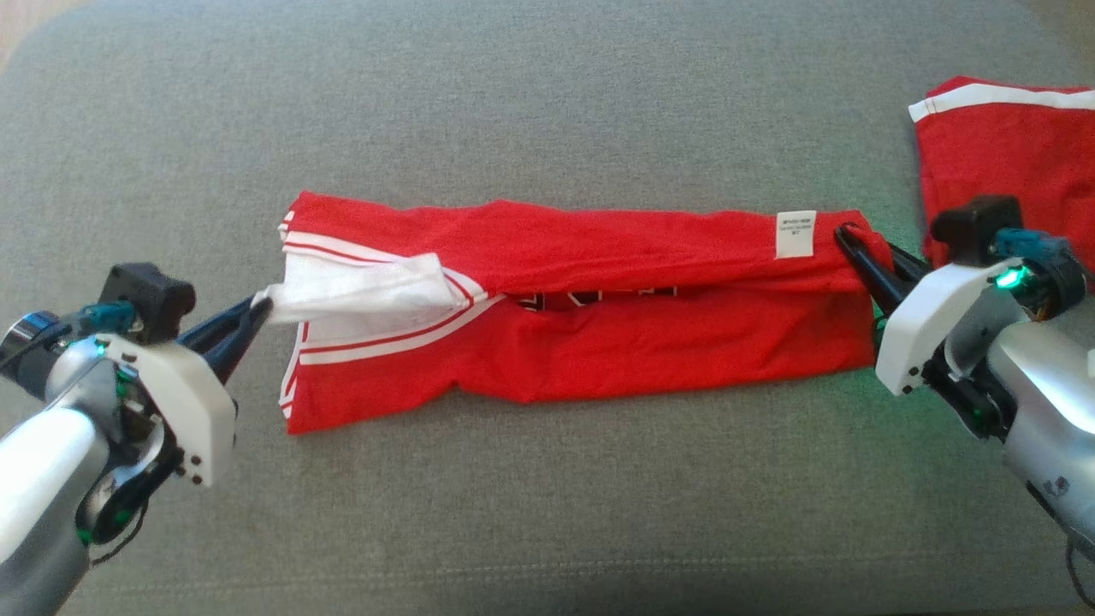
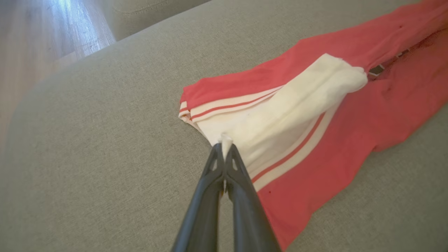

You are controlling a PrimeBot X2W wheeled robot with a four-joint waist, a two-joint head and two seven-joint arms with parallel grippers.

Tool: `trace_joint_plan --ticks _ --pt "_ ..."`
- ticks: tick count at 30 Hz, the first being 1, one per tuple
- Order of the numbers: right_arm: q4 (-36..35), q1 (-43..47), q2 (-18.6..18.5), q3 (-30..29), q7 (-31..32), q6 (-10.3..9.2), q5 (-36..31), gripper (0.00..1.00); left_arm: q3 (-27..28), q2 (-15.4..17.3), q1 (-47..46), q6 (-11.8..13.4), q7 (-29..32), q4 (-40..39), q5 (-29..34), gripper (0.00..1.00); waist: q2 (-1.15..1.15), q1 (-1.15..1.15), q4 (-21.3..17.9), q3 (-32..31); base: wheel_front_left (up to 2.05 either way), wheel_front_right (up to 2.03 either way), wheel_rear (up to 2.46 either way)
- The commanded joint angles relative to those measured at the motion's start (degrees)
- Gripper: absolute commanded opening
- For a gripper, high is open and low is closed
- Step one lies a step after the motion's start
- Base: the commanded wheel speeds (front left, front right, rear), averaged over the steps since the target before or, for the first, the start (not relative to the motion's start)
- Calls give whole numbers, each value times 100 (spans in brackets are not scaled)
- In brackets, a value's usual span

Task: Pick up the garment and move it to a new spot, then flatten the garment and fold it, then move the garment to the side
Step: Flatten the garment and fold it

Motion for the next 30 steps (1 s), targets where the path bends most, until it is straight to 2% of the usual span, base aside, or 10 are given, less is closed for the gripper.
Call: trace_joint_plan --ticks 1,5,6,7,9,12,16,20,26,30 --pt "-162 107 -187 -2 40 37 54 0 260 354 -141 -1 36 -158 11 0 0 0 -2 5 0 0 0" --pt "-303 177 -262 12 215 37 144 0 171 413 -14 -50 182 -194 -64 0 0 0 -5 0 0 0 0" --pt "-328 200 -290 16 269 37 173 40 147 416 17 -65 213 -198 -86 0 0 0 -6 -2 0 0 0" --pt "-325 228 -314 18 352 37 205 100 118 414 48 -86 250 -204 -112 0 0 0 -6 -9 0 0 0" --pt "-367 289 -348 35 482 37 265 100 46 408 121 -154 374 -229 -211 0 0 0 -2 -32 0 0 0" --pt "-404 385 -421 2 676 37 388 100 0 421 168 -208 468 -283 -306 100 0 0 3 -72 0 0 0" --pt "-436 490 -527 -144 712 37 460 100 52 399 171 -129 393 -313 -340 100 0 0 32 -145 0 0 0" --pt "-426 589 -503 -595 471 37 506 100 312 212 160 249 -91 -298 -338 100 0 0 63 -296 0 0 0" --pt "-400 789 -190 -1464 -231 37 385 100 986 -397 298 820 -1035 -327 -848 100 0 0 105 -501 0 0 0" --pt "-537 993 138 -1985 -710 37 51 100 1426 -846 465 1057 -1674 -347 -1130 100 0 0 116 -617 0 0 0"
